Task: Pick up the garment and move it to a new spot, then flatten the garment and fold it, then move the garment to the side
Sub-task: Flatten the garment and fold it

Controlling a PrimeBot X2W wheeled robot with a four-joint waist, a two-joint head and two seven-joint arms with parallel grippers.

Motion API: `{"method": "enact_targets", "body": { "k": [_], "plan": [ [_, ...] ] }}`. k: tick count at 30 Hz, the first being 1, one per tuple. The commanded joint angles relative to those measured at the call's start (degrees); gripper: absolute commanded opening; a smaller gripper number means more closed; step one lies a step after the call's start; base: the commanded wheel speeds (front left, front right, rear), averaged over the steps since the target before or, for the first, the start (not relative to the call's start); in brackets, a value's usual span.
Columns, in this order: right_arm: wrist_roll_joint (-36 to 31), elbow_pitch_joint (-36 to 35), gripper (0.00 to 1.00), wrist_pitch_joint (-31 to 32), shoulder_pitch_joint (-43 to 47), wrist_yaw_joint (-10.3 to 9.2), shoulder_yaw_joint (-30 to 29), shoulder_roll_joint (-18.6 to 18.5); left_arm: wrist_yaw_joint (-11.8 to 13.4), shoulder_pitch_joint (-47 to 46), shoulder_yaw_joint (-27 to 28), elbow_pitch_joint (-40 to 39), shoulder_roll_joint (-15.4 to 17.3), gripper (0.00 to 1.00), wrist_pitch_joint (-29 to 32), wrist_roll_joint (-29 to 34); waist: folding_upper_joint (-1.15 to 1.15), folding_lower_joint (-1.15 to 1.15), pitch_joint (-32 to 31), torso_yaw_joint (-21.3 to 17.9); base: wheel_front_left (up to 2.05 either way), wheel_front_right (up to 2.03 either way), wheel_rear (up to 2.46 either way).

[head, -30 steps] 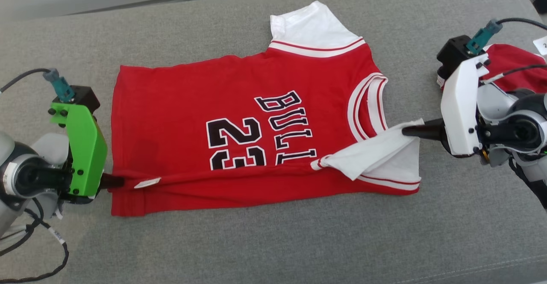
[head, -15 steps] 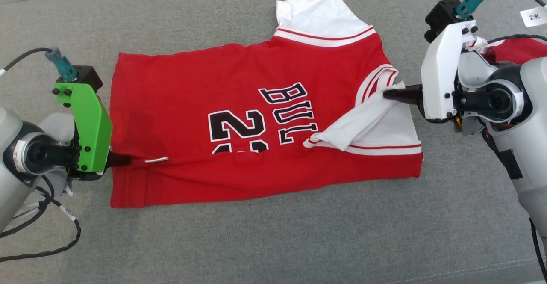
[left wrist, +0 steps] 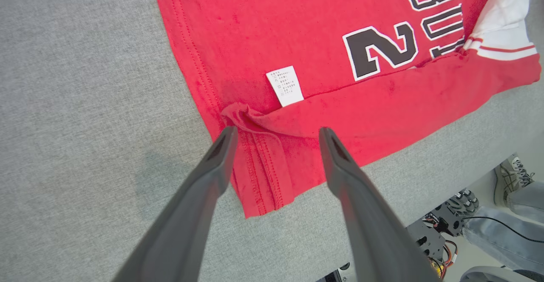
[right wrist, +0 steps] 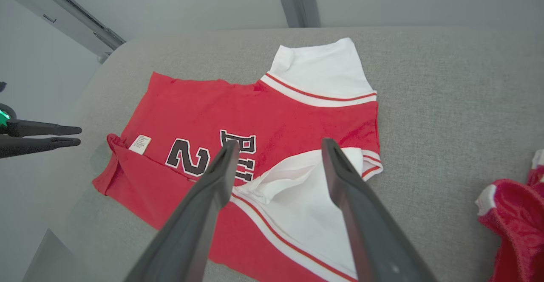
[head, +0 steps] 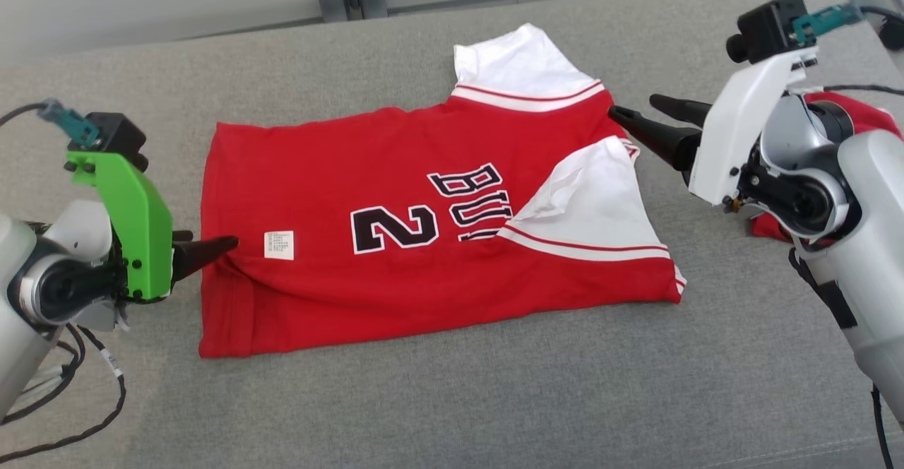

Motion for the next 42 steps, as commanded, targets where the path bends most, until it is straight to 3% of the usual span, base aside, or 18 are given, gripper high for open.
{"method": "enact_targets", "body": {
  "k": [1,4,8,12,17,22,25,28,33,42],
  "plan": [
    [-0.69,-1.06,1.0,-3.93,1.43,0.0,0.69,-1.14,-0.52,1.77,0.83,-0.6,0.84,1.0,-3.82,1.57,0.0,0.0,-2.71,-0.25,0.0,0.0,0.0],
    [-1.87,-2.61,1.0,-12.66,4.14,0.0,1.48,-2.05,-0.15,4.48,2.3,-1.72,1.28,1.0,-13.36,4.77,0.0,0.0,-4.47,-0.34,0.0,0.0,0.0],
    [-5.4,-4.05,1.0,-24.77,7.95,0.0,1.27,-3.14,2.76,8.69,4.2,-3.59,1.77,1.0,-26.83,9.3,0.0,0.0,-6.13,-0.45,0.0,0.0,0.0],
    [-9.9,-2.93,1.0,-35.06,13.47,0.0,-2.05,-1.69,8.42,13.23,5.02,-6.15,2.27,1.0,-39.53,15.46,0.0,0.0,-7.73,-0.21,0.0,0.0,0.0],
    [-17.96,-3.16,1.0,-44.82,21.08,0.0,-7.24,1.46,15.79,20.72,7.93,-9.88,0.73,1.0,-53.75,17.55,0.0,0.0,-9.31,-0.14,0.0,0.0,0.0],
    [-23.45,-4.59,1.0,-49.49,27.77,0.0,-10.57,5.1,21.05,27.94,12.06,-13.78,-1.23,1.0,-57.43,22.12,0.0,0.0,-10.07,-0.29,0.0,0.0,0.0],
    [-25.59,-5.47,1.0,-51.22,31.38,-0.01,-12.32,6.59,22.99,33.77,18.82,-17.51,-4.39,1.0,-57.44,27.66,0.0,0.0,-10.27,-0.47,0.0,0.0,0.0],
    [-26.88,-5.42,1.0,-52.27,34.06,0.01,-13.22,8.02,23.54,40.33,25.48,-19.9,-7.94,1.0,-57.47,32.45,0.0,0.0,-10.59,-0.72,0.0,0.0,0.0],
    [-28.31,-4.41,1.0,-53.18,37.65,0.0,-16.08,10.67,21.58,49.45,34.44,-21.73,-14.75,1.0,-57.48,39.04,0.0,0.0,-10.96,-0.74,0.0,0.0,0.0],
    [-28.88,-3.07,1.0,-52.22,37.52,0.0,-16.13,11.6,15.3,52.1,38.45,-18.41,-19.77,1.0,-57.46,44.96,0.0,0.0,-10.09,-0.16,0.0,0.0,0.0]
  ]
}}
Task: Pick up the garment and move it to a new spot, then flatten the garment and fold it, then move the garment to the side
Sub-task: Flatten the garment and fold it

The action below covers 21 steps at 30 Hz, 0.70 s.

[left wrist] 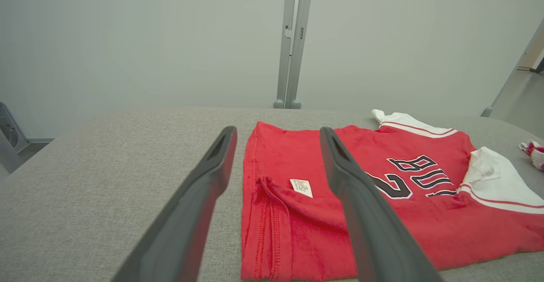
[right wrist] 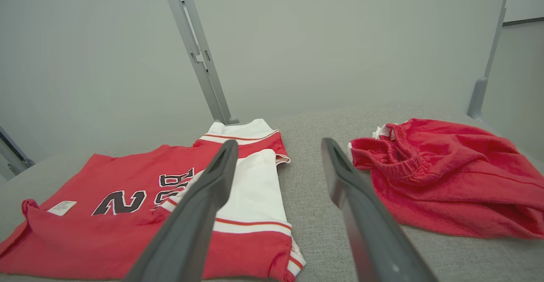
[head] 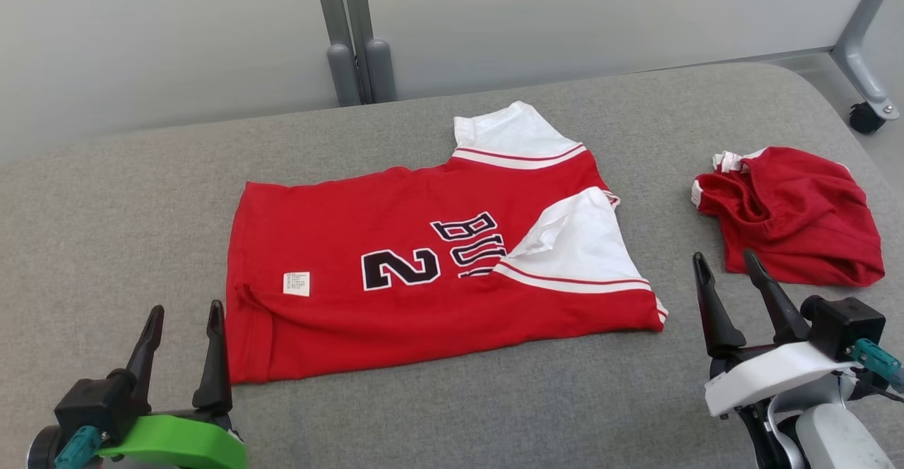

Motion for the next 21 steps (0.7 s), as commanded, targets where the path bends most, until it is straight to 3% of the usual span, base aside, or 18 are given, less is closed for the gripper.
{"method": "enact_targets", "body": {
  "k": [1,5,14,21],
  "plan": [
    [-0.1,0.45,1.0,0.7,-0.73,0.0,0.01,-0.22,-0.78,0.17,0.04,1.08,-0.22,1.0,-0.15,0.39,0.0,0.0,0.47,0.08,0.0,0.0,0.0],
    [1.36,3.55,1.0,6.0,-2.55,0.0,0.45,-0.31,-2.38,-1.31,-1.69,4.46,-0.15,1.0,2.26,-0.1,0.0,0.0,1.91,0.29,0.0,0.0,0.0],
    [4.82,12.75,1.0,22.4,-8.11,0.0,0.87,0.93,-5.21,-7.31,-6.15,11.43,-0.62,1.0,14.85,-2.4,0.0,0.0,5.32,1.55,0.0,0.0,0.0],
    [5.22,15.93,1.0,26.72,-10.66,0.0,0.18,2.63,-6.67,-12.01,-8.15,17.49,-0.66,1.0,21.13,-2.98,0.0,0.0,7.31,2.09,0.0,0.0,0.0]
  ]
}}
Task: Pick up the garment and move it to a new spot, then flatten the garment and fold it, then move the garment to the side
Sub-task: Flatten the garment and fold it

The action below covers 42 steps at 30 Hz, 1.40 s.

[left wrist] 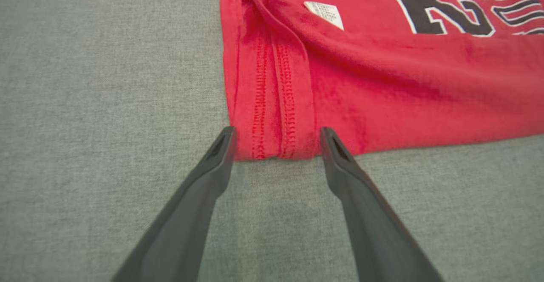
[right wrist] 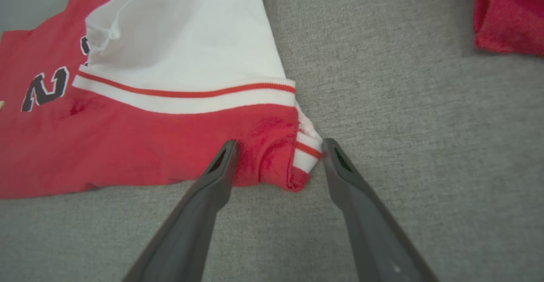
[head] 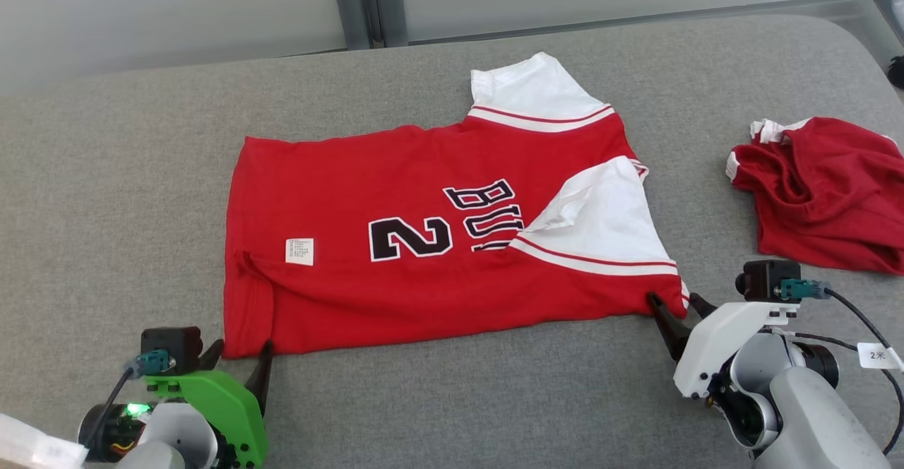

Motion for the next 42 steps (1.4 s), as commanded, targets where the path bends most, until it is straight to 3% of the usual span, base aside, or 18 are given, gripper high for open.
{"method": "enact_targets", "body": {
  "k": [1,7,8,9,10,13,17,21,22,23,24,25,33,42],
  "plan": [
    [0.12,0.48,1.0,0.57,-0.9,0.0,0.1,0.31,-0.23,-1.68,-0.23,1.1,0.33,1.0,0.65,0.53,0.0,0.0,0.86,0.15,0.0,0.0,0.0],
    [1.05,1.35,1.0,1.92,-1.51,0.0,1.78,0.92,-1.32,-4.21,-1.16,5.18,-0.04,1.0,2.47,0.37,0.0,0.0,1.7,-0.32,0.0,0.0,0.0],
    [1.36,1.43,0.9,2.04,-1.46,0.0,2.04,0.96,-1.35,-4.32,-1.29,5.44,-0.1,1.0,2.63,0.32,0.0,0.0,1.73,-0.39,0.0,0.0,0.0],
    [1.6,1.5,0.62,2.13,-1.4,0.0,2.22,0.91,-1.57,-4.3,-1.45,5.49,-0.23,1.0,2.77,0.17,0.0,0.0,1.74,-0.45,0.0,0.0,0.0],
    [1.65,1.56,0.59,2.05,-1.35,0.0,2.3,0.8,-1.66,-4.34,-1.47,5.16,-0.47,1.0,2.51,0.02,0.0,0.0,1.73,-0.48,0.0,0.0,0.0],
    [2.03,1.76,0.64,1.52,-0.89,0.0,2.46,0.56,-0.68,-4.26,-1.72,4.19,-0.52,1.0,2.35,0.59,0.0,0.0,1.6,-0.42,0.0,0.0,0.0],
    [2.54,2.07,0.61,1.29,-0.64,0.0,2.95,0.69,0.06,-3.32,-2.61,3.88,-1.06,1.0,3.38,0.98,0.0,0.0,1.57,-0.34,0.0,0.0,0.0],
    [3.02,2.24,0.33,1.4,-1.03,0.0,3.77,0.51,1.06,-3.08,-2.63,4.73,-0.48,1.0,3.5,1.33,0.0,0.0,1.53,-0.39,0.0,0.0,0.0],
    [3.03,2.22,0.11,1.43,-1.18,0.0,3.98,0.35,1.31,-3.01,-2.38,4.89,-0.1,0.76,3.42,1.35,0.0,0.0,1.45,-0.39,0.0,0.0,0.0],
    [3.13,2.21,0.0,1.41,-1.28,0.0,4.09,0.19,1.55,-2.98,-2.18,4.88,0.04,0.44,3.2,1.3,0.0,0.0,1.36,-0.39,0.0,0.0,0.0],
    [3.36,2.19,0.0,1.43,-1.31,0.0,4.22,0.03,1.59,-2.88,-2.02,4.79,0.15,0.18,3.1,1.08,0.0,0.0,1.16,-0.37,0.0,0.0,0.0],
    [3.5,2.15,0.0,1.5,-1.25,0.0,4.37,-0.15,1.74,-2.77,-1.91,4.73,0.31,0.0,2.89,1.03,0.0,0.0,0.94,-0.35,0.0,0.0,0.0],
    [4.58,0.85,0.0,1.88,-0.18,-0.01,5.39,-2.38,1.13,-0.42,-1.89,3.09,1.95,0.0,3.59,-0.09,0.0,0.0,-2.51,-0.48,0.0,0.0,0.0],
    [7.65,-7.6,0.0,9.64,6.44,-0.01,6.69,-7.53,2.35,6.53,-2.64,-5.57,6.32,0.0,8.86,-1.77,0.0,0.0,-6.75,-0.59,0.0,0.0,0.0]
  ]
}}
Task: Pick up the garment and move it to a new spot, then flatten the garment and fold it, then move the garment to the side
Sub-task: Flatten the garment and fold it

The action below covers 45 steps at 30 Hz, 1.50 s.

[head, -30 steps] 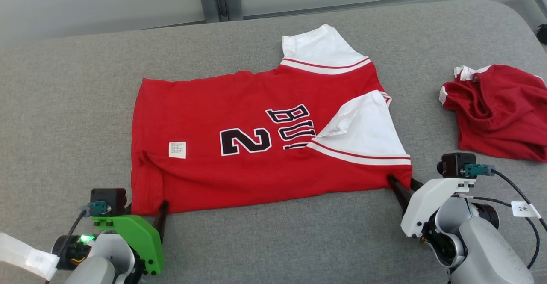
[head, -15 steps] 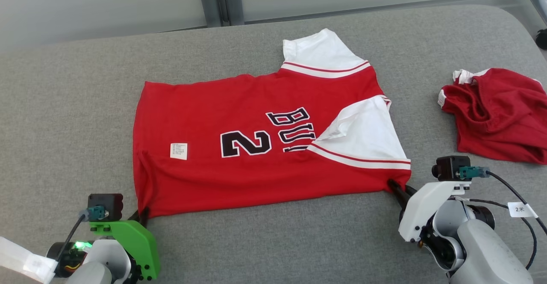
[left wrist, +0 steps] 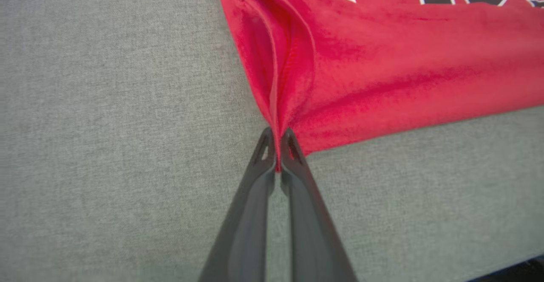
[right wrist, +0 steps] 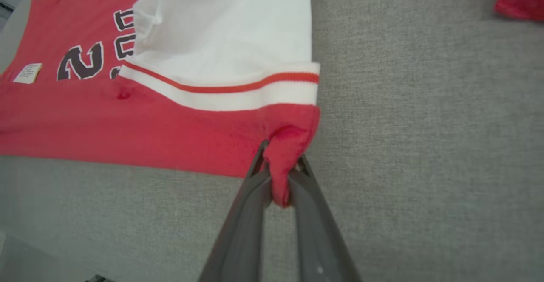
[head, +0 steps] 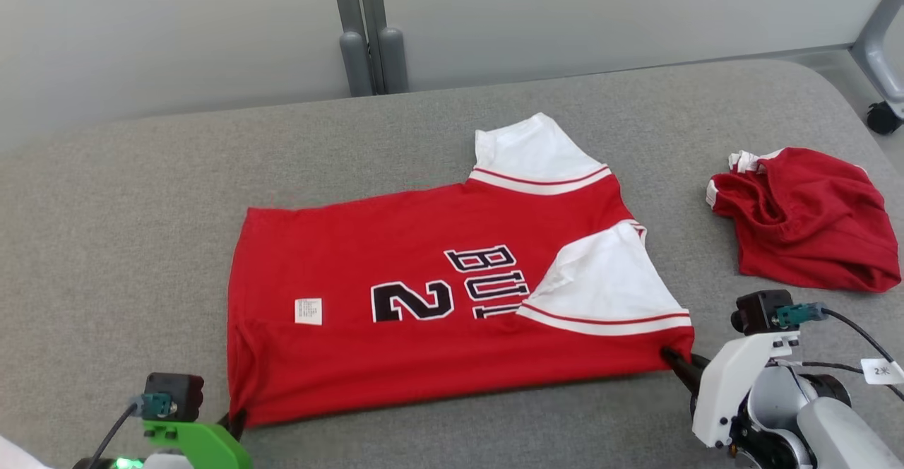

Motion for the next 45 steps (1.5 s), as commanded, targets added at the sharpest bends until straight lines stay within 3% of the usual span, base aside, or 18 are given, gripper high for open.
{"method": "enact_targets", "body": {
  "k": [1,7,12,13,14,15,16,23,33,45],
  "plan": [
    [0.39,-1.58,0.0,1.18,1.93,-0.03,-0.69,-1.38,0.73,2.02,0.19,-1.52,1.81,0.0,1.31,-0.73,0.0,0.0,-1.4,-0.17,0.0,0.0,0.0],
    [0.69,-9.34,0.0,8.48,9.69,-0.06,-4.14,-3.47,4.03,9.21,0.64,-11.71,6.16,0.0,7.39,-2.89,0.0,0.0,-2.49,-0.16,0.0,0.0,0.0],
    [-0.36,-14.59,0.0,12.29,14.39,-0.05,-6.99,-1.7,5.38,13.3,0.42,-16.21,7.31,0.0,10.51,-5.31,0.0,0.0,-2.34,-0.31,0.0,0.0,0.0],
    [-0.67,-15.31,0.18,12.87,15.06,-0.04,-7.45,-1.17,5.51,13.83,0.31,-16.65,7.29,0.0,10.96,-5.51,0.0,0.0,-2.26,-0.39,0.0,0.0,0.0],
    [-1.0,-15.74,0.33,13.33,15.37,-0.04,-7.8,-0.71,5.55,14.0,0.31,-16.99,7.16,0.78,11.05,-5.74,0.0,0.0,-2.24,-0.43,0.0,0.0,0.0],
    [-1.21,-16.13,0.7,14.03,15.83,-0.04,-8.19,-0.07,5.55,14.15,0.2,-17.23,6.89,1.0,11.31,-6.06,0.0,0.0,-2.19,-0.47,0.0,0.0,0.0],
    [-1.39,-16.49,1.0,14.61,16.18,-0.02,-8.34,0.37,5.46,14.26,0.03,-17.31,6.83,1.0,11.46,-6.22,0.0,0.0,-2.14,-0.51,0.0,0.0,0.0],
    [-3.16,-20.54,1.0,15.15,15.51,-0.01,-9.79,1.38,5.61,11.85,0.76,-18.24,8.1,1.0,10.41,-4.5,0.0,0.0,-1.32,-0.88,0.0,0.0,0.0],
    [-5.98,-24.23,1.0,9.17,6.94,-0.01,-10.48,-0.06,4.14,2.72,5.96,-18.05,9.02,1.0,1.36,-0.74,0.0,0.0,3.61,-0.84,0.0,0.0,0.0],
    [-5.9,-11.45,1.0,-0.12,-19.13,-0.01,-4.74,-3.21,-2.98,-16.89,2.8,-5.76,4.02,1.0,1.52,1.39,0.0,0.0,17.08,2.21,0.0,0.0,0.0]
  ]
}}
